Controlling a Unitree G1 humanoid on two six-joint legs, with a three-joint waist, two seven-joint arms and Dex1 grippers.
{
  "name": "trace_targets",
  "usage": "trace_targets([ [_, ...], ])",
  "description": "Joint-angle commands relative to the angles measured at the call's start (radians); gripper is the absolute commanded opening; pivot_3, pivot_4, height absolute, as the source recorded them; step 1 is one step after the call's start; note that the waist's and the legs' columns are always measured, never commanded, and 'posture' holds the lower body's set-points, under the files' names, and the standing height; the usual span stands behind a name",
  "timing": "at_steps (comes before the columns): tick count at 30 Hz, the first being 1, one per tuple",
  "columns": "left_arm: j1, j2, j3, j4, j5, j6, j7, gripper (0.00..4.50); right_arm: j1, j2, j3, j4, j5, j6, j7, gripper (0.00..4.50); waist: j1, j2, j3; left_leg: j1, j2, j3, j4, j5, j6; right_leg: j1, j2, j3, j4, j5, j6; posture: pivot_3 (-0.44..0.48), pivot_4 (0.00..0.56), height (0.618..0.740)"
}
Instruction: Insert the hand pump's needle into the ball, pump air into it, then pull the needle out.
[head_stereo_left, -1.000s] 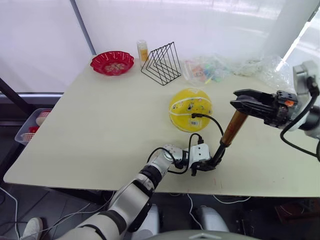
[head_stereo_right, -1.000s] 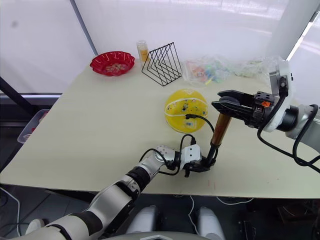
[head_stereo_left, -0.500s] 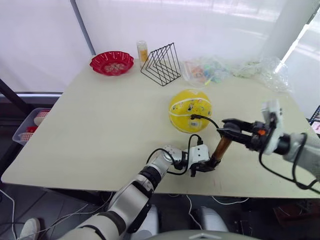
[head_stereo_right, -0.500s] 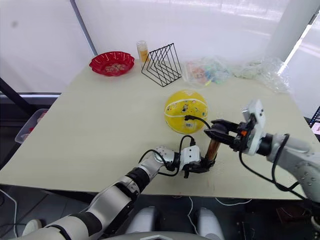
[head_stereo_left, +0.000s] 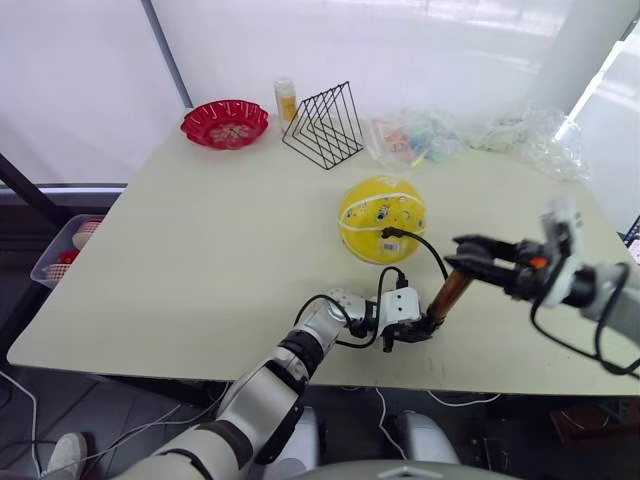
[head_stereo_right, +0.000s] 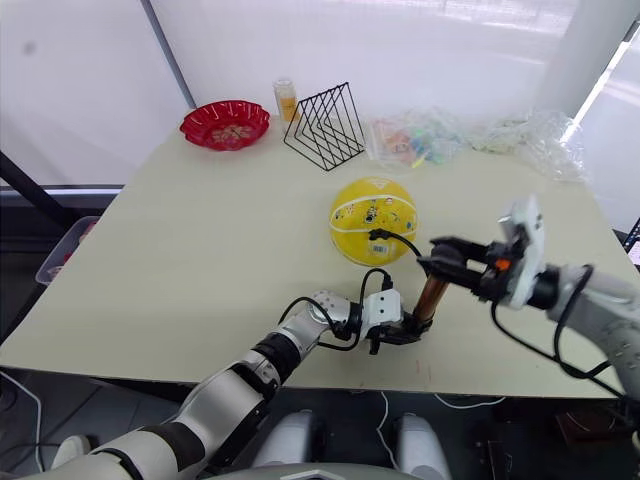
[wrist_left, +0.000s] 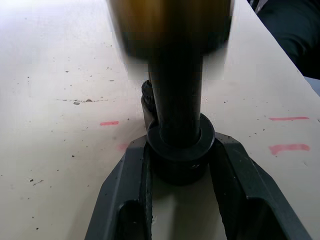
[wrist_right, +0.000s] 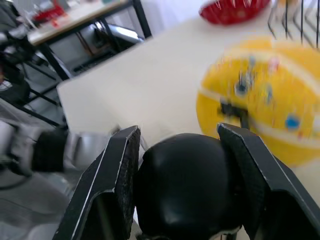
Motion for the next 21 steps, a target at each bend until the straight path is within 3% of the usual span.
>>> trace_targets([
  [1, 0.077, 0.053, -0.070, 0.149, 0.116, 0.094, 0.014, 1.12, -0.073, -0.059, -0.143, 0.009, 0.107, 0.036, -0.049, 1.97, 0.001, -0.001, 0.002, 0.000, 0.000, -0.001, 0.000, 0.000, 0.000, 0.000, 0.000, -0.001, 0.000, 0.000, 0.000, 0.000, 0.150, 0.735],
  [5, 0.076, 0.051, -0.070, 0.150, 0.116, 0.095, 0.014, 1.12, -0.166, -0.134, -0.205, 0.054, 0.252, 0.101, -0.107, 1.97, 0.002, -0.001, 0.003, -0.001, 0.000, 0.000, 0.000, 0.000, 0.000, 0.000, -0.007, -0.003, -0.002, 0.000, 0.000, 0.000, 0.150, 0.735],
  [8, 0.074, 0.050, -0.070, 0.150, 0.116, 0.095, 0.015, 1.12, -0.185, -0.152, -0.203, 0.065, 0.280, 0.122, -0.133, 1.97, 0.003, -0.002, 0.003, -0.005, 0.000, 0.000, 0.000, 0.000, 0.000, -0.002, -0.017, -0.017, -0.004, 0.000, 0.000, 0.000, 0.150, 0.735],
  [16, 0.071, 0.051, -0.070, 0.150, 0.116, 0.093, 0.016, 1.12, 0.047, -0.054, 0.067, -0.072, -0.038, 0.040, -0.109, 1.97, 0.008, -0.006, -0.002, -0.012, 0.000, -0.006, -0.001, 0.000, 0.001, -0.002, -0.014, -0.024, -0.012, 0.005, -0.001, 0.000, 0.150, 0.735],
  [21, 0.070, 0.051, -0.073, 0.152, 0.115, 0.093, 0.018, 1.12, 0.157, 0.036, 0.224, -0.042, -0.268, -0.096, -0.091, 1.97, 0.008, -0.007, -0.003, -0.011, 0.000, -0.006, 0.000, 0.000, 0.001, -0.002, -0.012, -0.025, -0.012, 0.005, 0.001, 0.000, 0.150, 0.735],
])
